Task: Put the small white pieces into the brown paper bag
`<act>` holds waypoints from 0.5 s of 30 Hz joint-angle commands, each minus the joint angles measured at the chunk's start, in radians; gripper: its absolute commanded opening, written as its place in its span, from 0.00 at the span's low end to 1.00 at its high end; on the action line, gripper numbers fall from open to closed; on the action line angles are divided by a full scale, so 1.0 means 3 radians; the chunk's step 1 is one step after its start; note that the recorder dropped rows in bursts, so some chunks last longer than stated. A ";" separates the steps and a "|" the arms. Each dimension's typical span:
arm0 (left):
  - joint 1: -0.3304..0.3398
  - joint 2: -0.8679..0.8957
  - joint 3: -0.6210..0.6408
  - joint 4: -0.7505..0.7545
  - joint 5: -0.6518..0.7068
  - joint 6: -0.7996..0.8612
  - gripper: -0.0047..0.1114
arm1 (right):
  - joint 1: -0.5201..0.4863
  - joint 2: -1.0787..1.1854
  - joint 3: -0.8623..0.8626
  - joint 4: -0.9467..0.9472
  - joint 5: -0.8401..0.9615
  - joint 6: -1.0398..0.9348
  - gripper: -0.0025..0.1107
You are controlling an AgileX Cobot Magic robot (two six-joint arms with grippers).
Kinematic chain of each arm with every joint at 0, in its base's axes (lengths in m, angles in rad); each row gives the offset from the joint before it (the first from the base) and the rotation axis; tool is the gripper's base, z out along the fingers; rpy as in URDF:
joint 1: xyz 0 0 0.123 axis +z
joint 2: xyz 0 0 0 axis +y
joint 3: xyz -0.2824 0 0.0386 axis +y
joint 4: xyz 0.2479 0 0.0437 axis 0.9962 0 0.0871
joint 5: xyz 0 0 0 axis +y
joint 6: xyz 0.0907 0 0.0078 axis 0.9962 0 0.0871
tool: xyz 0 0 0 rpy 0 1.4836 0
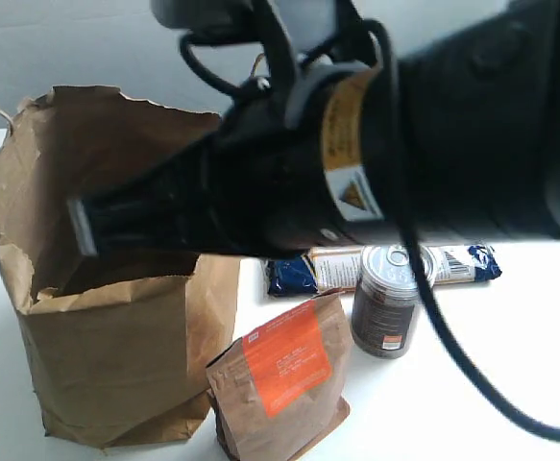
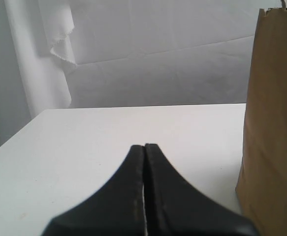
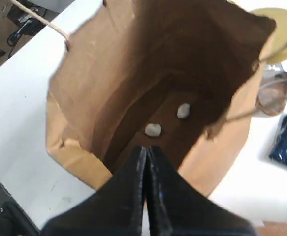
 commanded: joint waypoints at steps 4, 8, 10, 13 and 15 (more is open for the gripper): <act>-0.0026 -0.0012 0.0012 0.0012 -0.0018 -0.0013 0.04 | -0.0298 -0.0674 0.0905 0.0015 -0.0175 0.0212 0.02; -0.0026 -0.0012 0.0012 0.0012 -0.0018 -0.0013 0.04 | -0.0557 -0.0979 0.1223 0.0028 -0.0169 0.0212 0.02; -0.0026 -0.0012 0.0012 0.0012 -0.0018 -0.0013 0.04 | -0.0706 -0.1091 0.1352 0.0028 -0.0169 0.0174 0.02; -0.0026 -0.0012 0.0012 0.0012 -0.0018 -0.0013 0.04 | -0.1106 -0.1253 0.1600 0.0145 -0.0339 -0.0133 0.02; -0.0026 -0.0012 0.0012 0.0012 -0.0018 -0.0013 0.04 | -0.1420 -0.1321 0.1761 0.0193 -0.0571 -0.0353 0.02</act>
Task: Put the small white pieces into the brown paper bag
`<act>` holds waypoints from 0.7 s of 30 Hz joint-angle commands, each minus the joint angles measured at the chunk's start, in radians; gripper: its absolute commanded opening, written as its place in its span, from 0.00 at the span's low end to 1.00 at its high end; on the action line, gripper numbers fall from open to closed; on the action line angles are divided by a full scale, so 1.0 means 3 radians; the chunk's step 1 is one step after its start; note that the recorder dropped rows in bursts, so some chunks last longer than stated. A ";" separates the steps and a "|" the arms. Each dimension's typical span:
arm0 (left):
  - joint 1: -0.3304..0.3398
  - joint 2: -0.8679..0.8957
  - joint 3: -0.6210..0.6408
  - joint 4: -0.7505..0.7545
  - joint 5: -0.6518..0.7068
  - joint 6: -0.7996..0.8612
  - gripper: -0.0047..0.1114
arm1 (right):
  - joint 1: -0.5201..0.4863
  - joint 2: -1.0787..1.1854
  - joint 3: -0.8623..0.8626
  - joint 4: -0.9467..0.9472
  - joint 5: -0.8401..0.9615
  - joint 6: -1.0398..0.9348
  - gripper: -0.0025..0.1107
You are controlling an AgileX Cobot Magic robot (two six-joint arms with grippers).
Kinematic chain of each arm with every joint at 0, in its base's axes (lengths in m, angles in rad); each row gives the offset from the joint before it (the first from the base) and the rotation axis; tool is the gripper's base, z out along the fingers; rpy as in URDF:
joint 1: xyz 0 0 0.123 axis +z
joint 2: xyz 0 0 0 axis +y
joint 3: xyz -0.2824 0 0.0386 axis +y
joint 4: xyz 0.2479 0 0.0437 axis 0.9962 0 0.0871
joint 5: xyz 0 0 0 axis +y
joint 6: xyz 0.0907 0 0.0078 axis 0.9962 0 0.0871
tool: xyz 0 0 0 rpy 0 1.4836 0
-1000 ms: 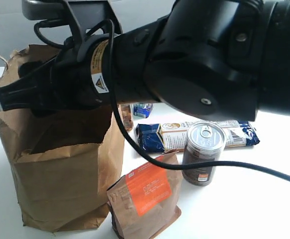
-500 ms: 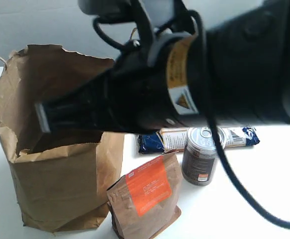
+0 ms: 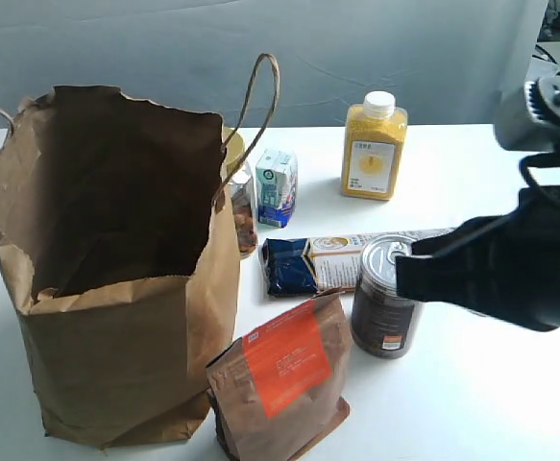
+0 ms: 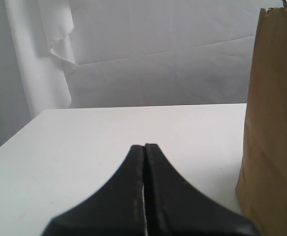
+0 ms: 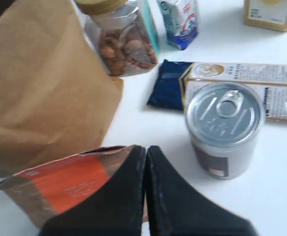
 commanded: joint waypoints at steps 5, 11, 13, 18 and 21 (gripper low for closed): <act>-0.0026 -0.0012 0.0012 0.0012 -0.0018 -0.0013 0.04 | -0.0950 -0.0174 0.0444 0.0324 -0.0829 -0.0971 0.02; -0.0026 -0.0012 0.0012 0.0012 -0.0018 -0.0013 0.04 | -0.1551 -0.0316 0.0671 0.0666 -0.1409 -0.1790 0.02; -0.0026 -0.0012 0.0012 0.0012 -0.0018 -0.0013 0.04 | -0.1744 -0.0479 0.0843 0.0750 -0.1723 -0.1966 0.02; -0.0026 -0.0012 0.0012 0.0012 -0.0018 -0.0013 0.04 | -0.2174 -0.1011 0.1321 0.0924 -0.2075 -0.2342 0.02; -0.0026 -0.0012 0.0012 0.0012 -0.0018 -0.0013 0.04 | -0.2379 -0.1325 0.1595 0.0979 -0.2195 -0.2370 0.02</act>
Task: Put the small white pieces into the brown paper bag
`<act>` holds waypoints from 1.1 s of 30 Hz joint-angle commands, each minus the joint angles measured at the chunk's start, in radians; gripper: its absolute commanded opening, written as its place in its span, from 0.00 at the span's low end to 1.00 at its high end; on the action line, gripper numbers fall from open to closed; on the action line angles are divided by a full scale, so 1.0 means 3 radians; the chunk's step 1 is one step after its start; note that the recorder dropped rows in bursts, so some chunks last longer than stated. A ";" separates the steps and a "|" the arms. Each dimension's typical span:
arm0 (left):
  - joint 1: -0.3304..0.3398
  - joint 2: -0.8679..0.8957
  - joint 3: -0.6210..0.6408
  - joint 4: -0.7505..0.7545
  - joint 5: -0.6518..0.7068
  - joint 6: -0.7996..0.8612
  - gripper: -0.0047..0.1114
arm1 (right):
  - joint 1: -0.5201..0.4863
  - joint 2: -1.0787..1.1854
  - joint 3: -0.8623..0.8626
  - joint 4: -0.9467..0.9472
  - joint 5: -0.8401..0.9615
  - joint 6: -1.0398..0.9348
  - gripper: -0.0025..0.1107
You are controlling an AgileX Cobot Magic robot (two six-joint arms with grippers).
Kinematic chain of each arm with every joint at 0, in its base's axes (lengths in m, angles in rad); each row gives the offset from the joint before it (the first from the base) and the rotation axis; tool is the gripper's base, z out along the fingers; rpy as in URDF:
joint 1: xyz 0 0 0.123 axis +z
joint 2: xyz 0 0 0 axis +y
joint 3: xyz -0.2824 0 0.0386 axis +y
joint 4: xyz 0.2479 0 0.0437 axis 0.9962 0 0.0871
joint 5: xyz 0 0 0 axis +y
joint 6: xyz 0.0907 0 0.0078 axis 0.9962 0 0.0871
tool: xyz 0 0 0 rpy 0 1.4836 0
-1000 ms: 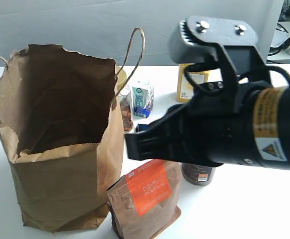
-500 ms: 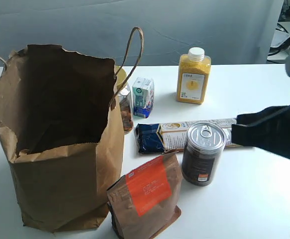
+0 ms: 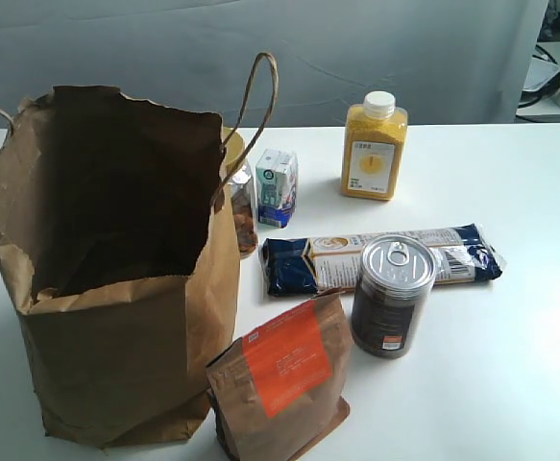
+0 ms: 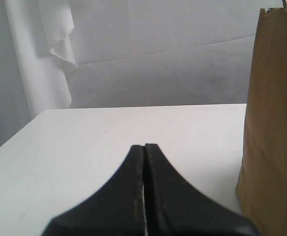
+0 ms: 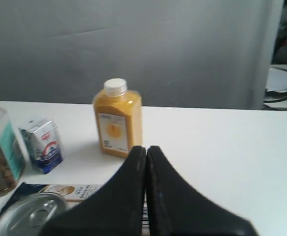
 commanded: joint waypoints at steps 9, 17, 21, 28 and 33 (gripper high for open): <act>-0.0026 -0.0012 0.0012 0.0012 -0.0018 -0.0013 0.04 | -0.0368 -0.1340 0.0992 0.0185 -0.0272 -0.0589 0.02; -0.0026 -0.0012 0.0012 0.0012 -0.0018 -0.0013 0.04 | -0.0368 -0.2203 0.1011 0.0101 0.0287 -0.0595 0.02; -0.0026 -0.0012 0.0012 0.0012 -0.0010 -0.0013 0.04 | -0.0370 -0.2318 0.1011 0.0111 0.0470 -0.0595 0.02; -0.0026 -0.0012 0.0012 0.0012 -0.0011 -0.0013 0.04 | -0.0376 -0.2318 0.1011 0.0338 0.0634 -0.0668 0.02; -0.0026 -0.0012 0.0012 0.0012 -0.0011 -0.0013 0.04 | -0.0376 -0.2318 0.1011 0.0430 0.0672 -0.0668 0.02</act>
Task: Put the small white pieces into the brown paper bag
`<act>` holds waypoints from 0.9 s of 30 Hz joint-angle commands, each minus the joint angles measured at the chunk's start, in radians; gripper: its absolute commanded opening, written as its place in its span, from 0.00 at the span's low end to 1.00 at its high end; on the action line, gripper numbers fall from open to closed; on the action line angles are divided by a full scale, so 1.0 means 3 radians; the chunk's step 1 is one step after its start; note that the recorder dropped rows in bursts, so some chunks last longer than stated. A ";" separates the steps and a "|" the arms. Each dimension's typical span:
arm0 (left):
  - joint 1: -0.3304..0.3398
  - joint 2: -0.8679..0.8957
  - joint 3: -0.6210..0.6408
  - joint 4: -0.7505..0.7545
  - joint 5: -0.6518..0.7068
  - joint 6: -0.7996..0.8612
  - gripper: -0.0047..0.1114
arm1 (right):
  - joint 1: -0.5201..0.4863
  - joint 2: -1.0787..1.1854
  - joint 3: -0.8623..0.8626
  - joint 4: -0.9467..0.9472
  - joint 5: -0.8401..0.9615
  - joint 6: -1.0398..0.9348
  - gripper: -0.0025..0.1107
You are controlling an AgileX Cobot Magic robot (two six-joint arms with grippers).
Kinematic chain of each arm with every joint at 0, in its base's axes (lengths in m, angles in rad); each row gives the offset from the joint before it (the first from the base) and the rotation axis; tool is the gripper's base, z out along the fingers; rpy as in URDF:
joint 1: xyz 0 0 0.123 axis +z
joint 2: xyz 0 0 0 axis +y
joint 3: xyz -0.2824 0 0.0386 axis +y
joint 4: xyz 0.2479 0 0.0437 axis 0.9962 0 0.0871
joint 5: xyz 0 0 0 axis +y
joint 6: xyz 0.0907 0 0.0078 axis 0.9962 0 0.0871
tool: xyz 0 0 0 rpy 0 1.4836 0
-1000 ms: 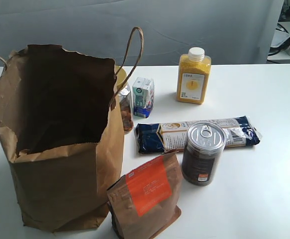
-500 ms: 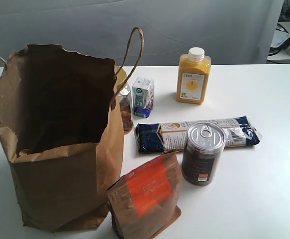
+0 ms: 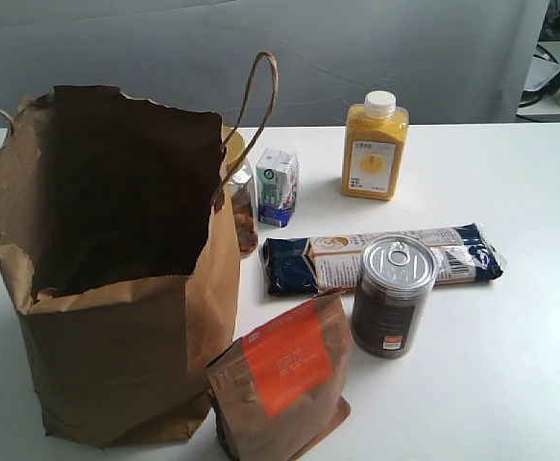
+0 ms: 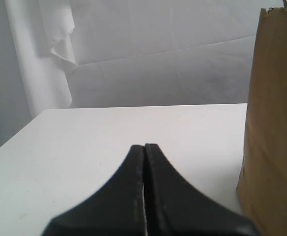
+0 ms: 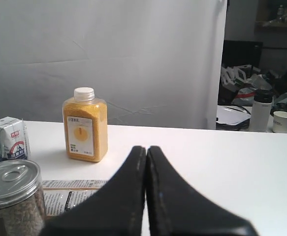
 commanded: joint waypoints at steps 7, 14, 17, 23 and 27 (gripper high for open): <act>-0.0026 -0.0012 0.0012 0.0012 -0.0011 -0.0013 0.04 | -0.0026 -0.0021 0.0011 0.0123 0.0041 0.0001 0.02; -0.0026 -0.0012 0.0012 0.0012 -0.0011 -0.0013 0.04 | -0.0026 -0.0021 0.0011 0.0123 0.0041 0.0001 0.02; -0.0026 -0.0012 0.0012 0.0012 -0.0011 -0.0013 0.04 | -0.0026 -0.0021 0.0011 0.0123 0.0041 0.0007 0.02; -0.0026 -0.0012 0.0012 0.0012 -0.0011 -0.0013 0.04 | -0.0034 -0.0021 0.0011 0.0123 0.0041 0.0006 0.02; -0.0026 -0.0012 0.0012 0.0012 -0.0011 -0.0013 0.04 | -0.0069 -0.0021 0.0011 0.0123 0.0041 0.0006 0.02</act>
